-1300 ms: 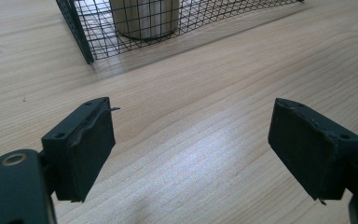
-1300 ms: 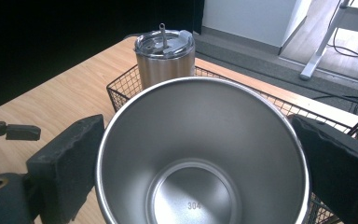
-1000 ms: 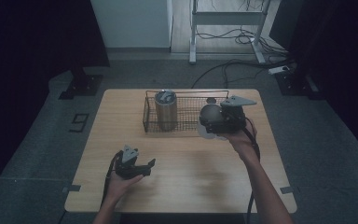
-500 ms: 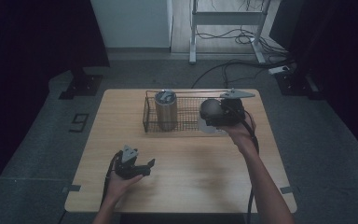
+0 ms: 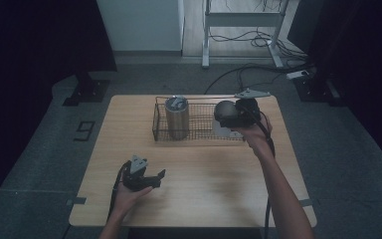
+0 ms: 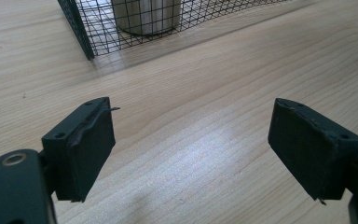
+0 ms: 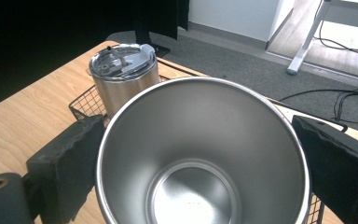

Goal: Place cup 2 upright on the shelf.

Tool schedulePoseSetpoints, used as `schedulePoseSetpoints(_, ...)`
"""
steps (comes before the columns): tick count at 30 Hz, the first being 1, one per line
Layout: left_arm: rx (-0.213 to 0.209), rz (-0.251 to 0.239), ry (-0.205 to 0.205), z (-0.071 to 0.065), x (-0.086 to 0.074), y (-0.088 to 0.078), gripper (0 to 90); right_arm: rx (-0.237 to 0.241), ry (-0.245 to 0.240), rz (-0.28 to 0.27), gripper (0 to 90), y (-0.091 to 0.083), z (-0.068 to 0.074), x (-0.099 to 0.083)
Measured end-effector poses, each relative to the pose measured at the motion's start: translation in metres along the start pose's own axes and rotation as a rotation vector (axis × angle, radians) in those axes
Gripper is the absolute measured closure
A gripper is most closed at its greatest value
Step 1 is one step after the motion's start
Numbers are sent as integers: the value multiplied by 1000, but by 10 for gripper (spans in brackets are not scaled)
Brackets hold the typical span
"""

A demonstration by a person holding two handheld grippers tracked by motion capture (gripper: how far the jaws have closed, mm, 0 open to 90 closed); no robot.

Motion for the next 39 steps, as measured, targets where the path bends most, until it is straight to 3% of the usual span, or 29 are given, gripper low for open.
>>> schedulePoseSetpoints(16, 0, 7, -1, 0, -2, 1, 147, -8, 9, 5, 59, 13, -14, 10)
schedulePoseSetpoints(39, -1, 22, 9, -2, -5, 5, 148, -41, 13, 21, 59, 48, -35, 18)
Point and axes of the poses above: each handheld gripper's, and its own axes: y roughly forward along the jaws, x roughly out of its top, z roughly to its left, the point moved 9 cm from there along y, roughly forward along the jaws, and after that the axes turned 12 degrees about y, right-handed, at the moved point
